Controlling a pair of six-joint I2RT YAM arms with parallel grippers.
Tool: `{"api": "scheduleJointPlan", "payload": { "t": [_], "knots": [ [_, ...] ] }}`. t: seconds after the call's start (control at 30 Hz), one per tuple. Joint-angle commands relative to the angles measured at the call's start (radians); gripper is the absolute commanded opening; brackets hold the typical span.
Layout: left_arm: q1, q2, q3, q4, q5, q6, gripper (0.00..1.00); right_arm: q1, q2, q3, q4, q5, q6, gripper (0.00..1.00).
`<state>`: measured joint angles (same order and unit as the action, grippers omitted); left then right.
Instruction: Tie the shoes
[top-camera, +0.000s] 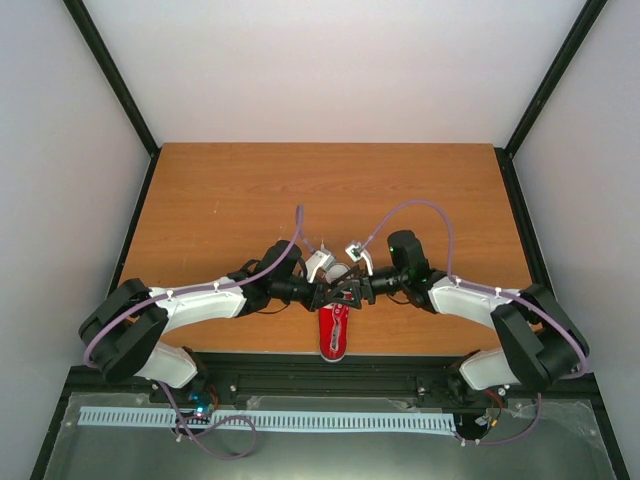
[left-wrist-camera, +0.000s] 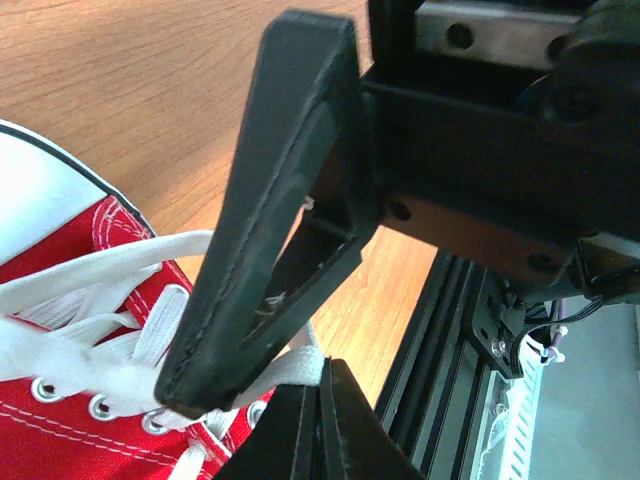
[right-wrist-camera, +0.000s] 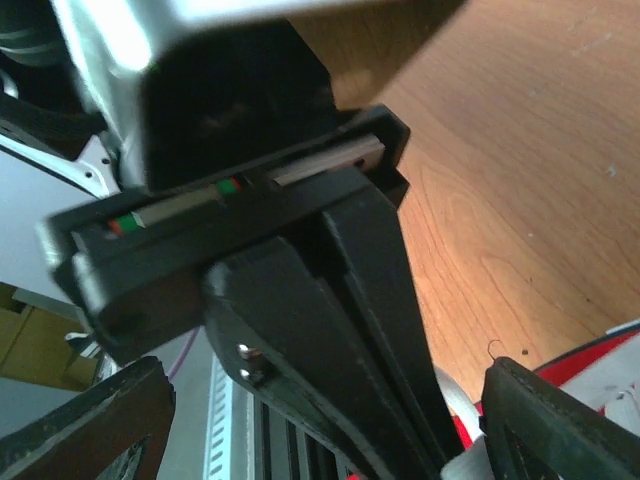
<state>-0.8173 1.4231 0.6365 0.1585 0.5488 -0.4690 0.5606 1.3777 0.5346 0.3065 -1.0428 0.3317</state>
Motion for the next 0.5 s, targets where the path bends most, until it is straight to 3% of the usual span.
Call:
{"api": "scheduleJointPlan", "payload": {
  "t": [0.0,0.47],
  "knots": [
    [-0.003,-0.01,0.02,0.062,0.023,-0.015,0.01,0.01,0.041,-0.002,0.012,-0.022,-0.057,0.83],
    [0.005,-0.007,0.024,0.067,-0.011,-0.048,0.01,0.019,0.075,-0.077,0.029,0.018,-0.08,0.81]
  ]
}}
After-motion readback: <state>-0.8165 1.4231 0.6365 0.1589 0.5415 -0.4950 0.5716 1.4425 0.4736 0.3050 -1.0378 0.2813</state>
